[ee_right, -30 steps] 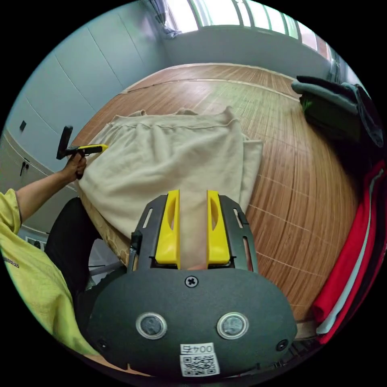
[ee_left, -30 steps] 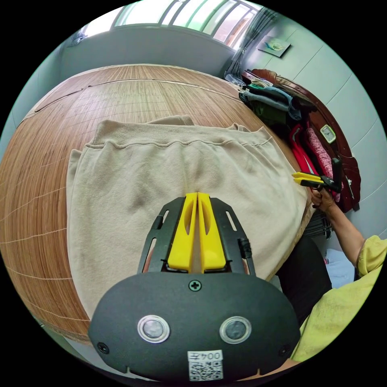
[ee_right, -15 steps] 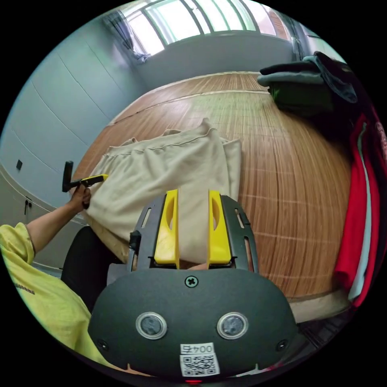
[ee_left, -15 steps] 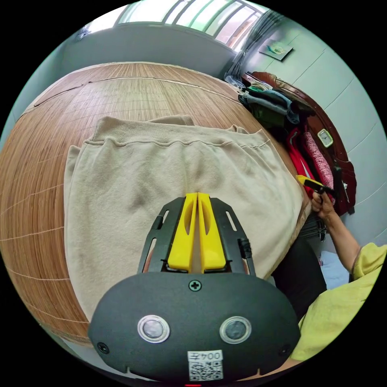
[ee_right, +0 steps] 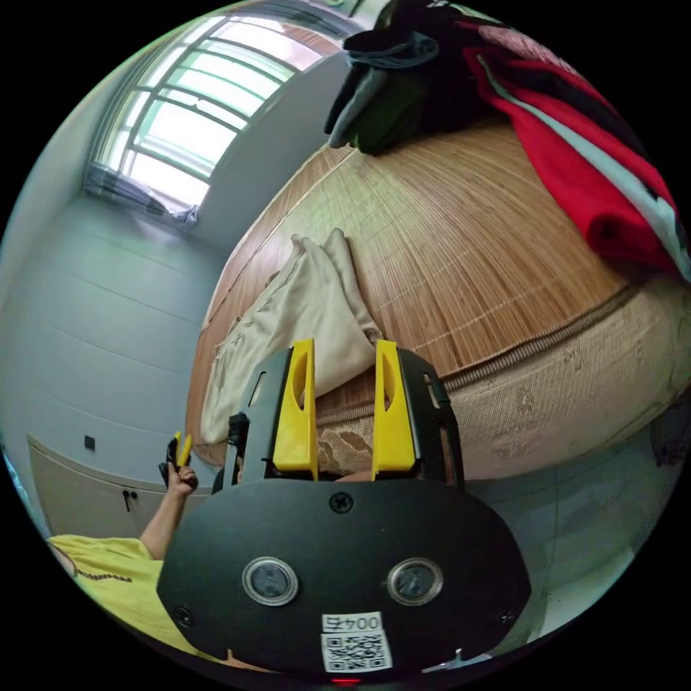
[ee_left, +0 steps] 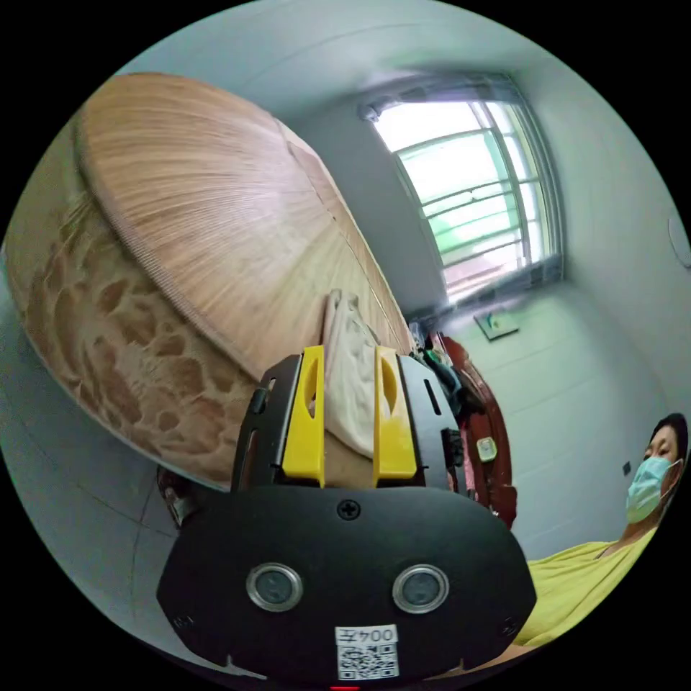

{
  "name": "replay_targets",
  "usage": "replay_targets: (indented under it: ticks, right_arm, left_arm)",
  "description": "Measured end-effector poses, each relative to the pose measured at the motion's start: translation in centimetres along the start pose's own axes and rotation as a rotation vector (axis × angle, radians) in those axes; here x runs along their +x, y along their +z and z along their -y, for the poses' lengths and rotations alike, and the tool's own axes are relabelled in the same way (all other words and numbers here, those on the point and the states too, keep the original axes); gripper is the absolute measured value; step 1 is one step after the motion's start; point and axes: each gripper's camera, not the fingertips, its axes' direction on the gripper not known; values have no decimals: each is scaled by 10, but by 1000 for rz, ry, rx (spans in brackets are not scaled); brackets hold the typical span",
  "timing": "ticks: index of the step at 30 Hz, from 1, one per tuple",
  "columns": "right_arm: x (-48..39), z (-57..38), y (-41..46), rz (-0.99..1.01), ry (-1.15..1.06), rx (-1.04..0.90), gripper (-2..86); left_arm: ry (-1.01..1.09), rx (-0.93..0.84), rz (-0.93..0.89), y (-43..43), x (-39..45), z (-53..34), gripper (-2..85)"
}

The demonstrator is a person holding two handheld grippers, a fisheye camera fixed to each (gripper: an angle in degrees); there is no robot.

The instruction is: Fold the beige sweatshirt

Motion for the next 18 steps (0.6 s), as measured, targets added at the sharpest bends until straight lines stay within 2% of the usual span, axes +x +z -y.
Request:
replay_targets:
  ticks: [8,18]
  right_arm:
    - [43,-5,-2,137,166,37,123]
    - [62,7,-4,229,199,22,119]
  left_arm:
    - [57,-155,41,41,-8,-26,114]
    - [55,-119,105,39,-18,-47,131]
